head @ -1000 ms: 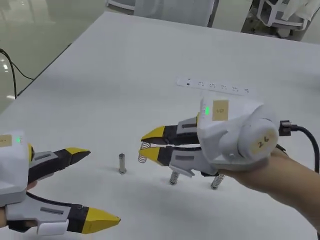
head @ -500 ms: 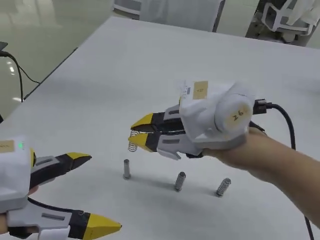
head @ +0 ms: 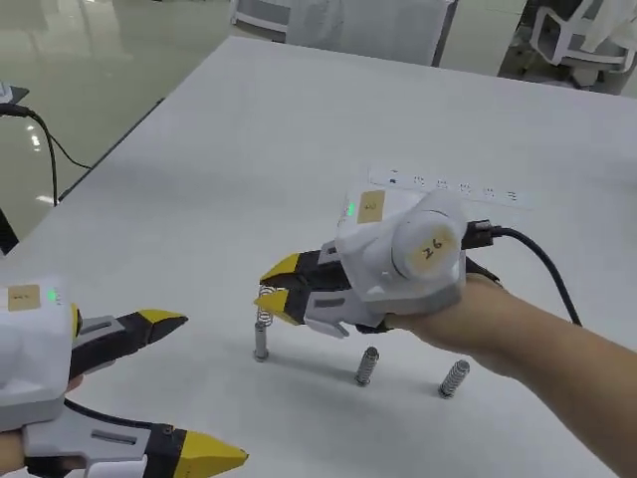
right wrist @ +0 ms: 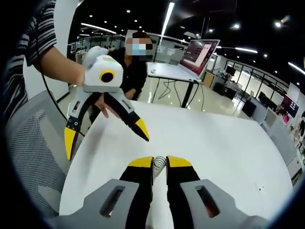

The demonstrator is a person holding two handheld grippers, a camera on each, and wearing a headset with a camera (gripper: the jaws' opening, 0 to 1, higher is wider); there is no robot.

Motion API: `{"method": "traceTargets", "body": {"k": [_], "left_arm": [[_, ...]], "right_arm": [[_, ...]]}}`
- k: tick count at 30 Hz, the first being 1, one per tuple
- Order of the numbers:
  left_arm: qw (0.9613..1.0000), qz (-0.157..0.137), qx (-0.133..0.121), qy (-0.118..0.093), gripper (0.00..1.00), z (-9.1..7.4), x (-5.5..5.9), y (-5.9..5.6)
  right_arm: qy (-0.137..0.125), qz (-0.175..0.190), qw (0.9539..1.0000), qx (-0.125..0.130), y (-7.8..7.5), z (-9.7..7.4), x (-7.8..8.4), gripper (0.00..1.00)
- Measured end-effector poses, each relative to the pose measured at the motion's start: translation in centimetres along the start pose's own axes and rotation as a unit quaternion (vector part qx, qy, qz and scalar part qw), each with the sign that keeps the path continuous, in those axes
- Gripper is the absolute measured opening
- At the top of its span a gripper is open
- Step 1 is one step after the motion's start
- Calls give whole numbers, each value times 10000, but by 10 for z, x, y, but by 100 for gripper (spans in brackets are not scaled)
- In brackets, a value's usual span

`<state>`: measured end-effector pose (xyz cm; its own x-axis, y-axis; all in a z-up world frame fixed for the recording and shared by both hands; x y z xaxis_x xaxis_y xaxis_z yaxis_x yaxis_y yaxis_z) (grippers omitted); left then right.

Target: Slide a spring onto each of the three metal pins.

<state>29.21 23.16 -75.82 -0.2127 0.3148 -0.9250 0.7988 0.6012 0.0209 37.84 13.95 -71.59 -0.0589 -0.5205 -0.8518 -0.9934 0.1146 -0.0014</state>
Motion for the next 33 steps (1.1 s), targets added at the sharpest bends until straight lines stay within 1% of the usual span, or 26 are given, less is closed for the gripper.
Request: {"method": "traceTargets", "body": {"k": [2,6,10,13,18,24,28,33], "left_arm": [[10000,-19,4,-19,97,0,0,-1],[10000,-15,10,11,97,1,1,-2],[10000,-33,6,19,96,0,2,-1],[10000,-31,5,20,96,0,2,-1],[10000,-32,-17,12,96,-2,2,0],[10000,-41,-1,28,96,0,2,-1],[10000,-53,-25,29,96,0,3,0],[10000,-68,-29,33,96,-1,4,-1]], "right_arm": [[0,88,10000,14,-2,1,1,7],[41,160,9998,58,-5,3,4,7],[2,279,9996,100,-7,4,4,7],[-30,348,9994,81,-6,5,4,7],[24,369,9993,89,-7,6,7,7],[-2,385,9992,75,-5,9,8,7],[56,370,9993,89,-5,11,11,7],[142,502,9986,95,-4,17,18,7]]}}
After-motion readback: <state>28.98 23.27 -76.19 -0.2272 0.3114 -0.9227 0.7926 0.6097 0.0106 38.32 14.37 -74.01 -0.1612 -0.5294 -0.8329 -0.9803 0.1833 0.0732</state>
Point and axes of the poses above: the centre of the closed fingertips' face, and the gripper's own axes: z roughly forward along the fingers, y roughly to its left, x roughly out of its underside, the point moved 6 cm from there along -z, roughly backward along the fingers, and after that the axes turned 14 degrees about z, right-handed, at the moved point
